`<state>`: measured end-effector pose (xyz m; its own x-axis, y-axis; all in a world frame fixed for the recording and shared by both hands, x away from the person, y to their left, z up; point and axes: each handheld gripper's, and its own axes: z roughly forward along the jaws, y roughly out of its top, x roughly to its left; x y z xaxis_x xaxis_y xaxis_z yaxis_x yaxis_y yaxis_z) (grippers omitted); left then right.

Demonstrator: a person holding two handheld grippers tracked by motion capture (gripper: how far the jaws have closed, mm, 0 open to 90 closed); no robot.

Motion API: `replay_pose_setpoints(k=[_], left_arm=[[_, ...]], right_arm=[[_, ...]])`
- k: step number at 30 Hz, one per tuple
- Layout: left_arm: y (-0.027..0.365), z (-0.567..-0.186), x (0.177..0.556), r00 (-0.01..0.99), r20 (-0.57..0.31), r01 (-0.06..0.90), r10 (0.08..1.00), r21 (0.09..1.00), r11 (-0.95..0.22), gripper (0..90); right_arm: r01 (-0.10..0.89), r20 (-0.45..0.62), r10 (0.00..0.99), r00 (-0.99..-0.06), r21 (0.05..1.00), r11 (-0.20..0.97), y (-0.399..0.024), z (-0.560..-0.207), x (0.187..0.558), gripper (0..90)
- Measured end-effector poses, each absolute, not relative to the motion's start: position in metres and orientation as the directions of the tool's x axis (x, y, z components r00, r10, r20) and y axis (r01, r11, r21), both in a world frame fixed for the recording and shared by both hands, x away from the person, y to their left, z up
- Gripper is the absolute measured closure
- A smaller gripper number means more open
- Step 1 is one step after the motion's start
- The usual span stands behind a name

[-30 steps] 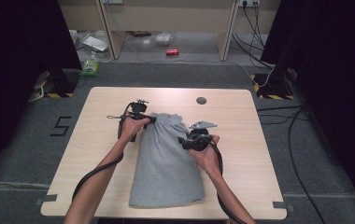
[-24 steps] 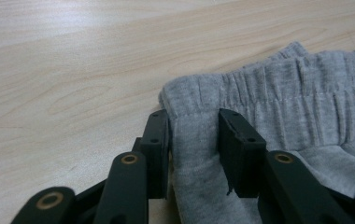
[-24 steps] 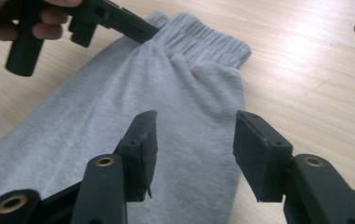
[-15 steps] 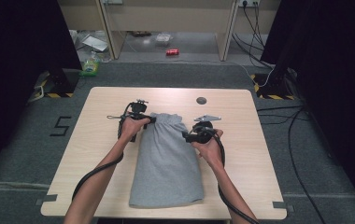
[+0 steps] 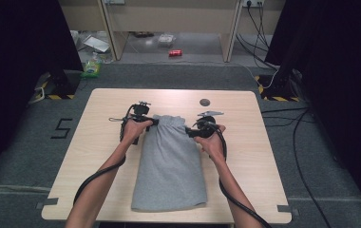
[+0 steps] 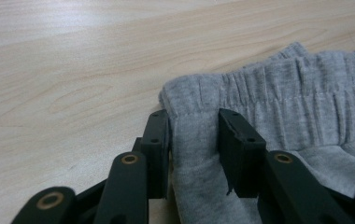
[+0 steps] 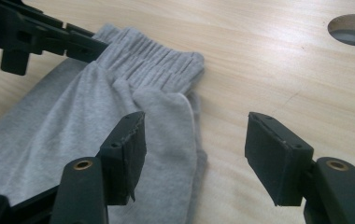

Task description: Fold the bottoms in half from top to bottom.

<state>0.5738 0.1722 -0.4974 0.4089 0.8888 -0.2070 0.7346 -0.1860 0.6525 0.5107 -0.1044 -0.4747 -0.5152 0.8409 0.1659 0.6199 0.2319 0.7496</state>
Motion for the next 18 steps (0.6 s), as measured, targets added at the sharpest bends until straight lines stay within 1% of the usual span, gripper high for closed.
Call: replay_pose_setpoints(k=[2, 12, 18], left_arm=[[0.173, -0.498, 0.574, 0.410, -0.207, 0.735, 0.888, 0.652, -0.187, 64.4], [0.173, -0.498, 0.573, 0.410, -0.214, 0.733, 0.887, 0.655, -0.181, 64.4], [0.175, -0.499, 0.573, 0.409, -0.225, 0.736, 0.884, 0.654, -0.174, 64.4]], right_arm=[[0.623, 0.152, 0.847, -0.510, 0.744, 0.242, -0.102, -0.476, 0.514, 39.4], [0.642, 0.183, 0.842, -0.508, 0.732, 0.228, -0.081, -0.486, 0.531, 39.4], [0.683, 0.199, 0.850, -0.488, 0.693, 0.230, -0.074, -0.499, 0.542, 38.9]])
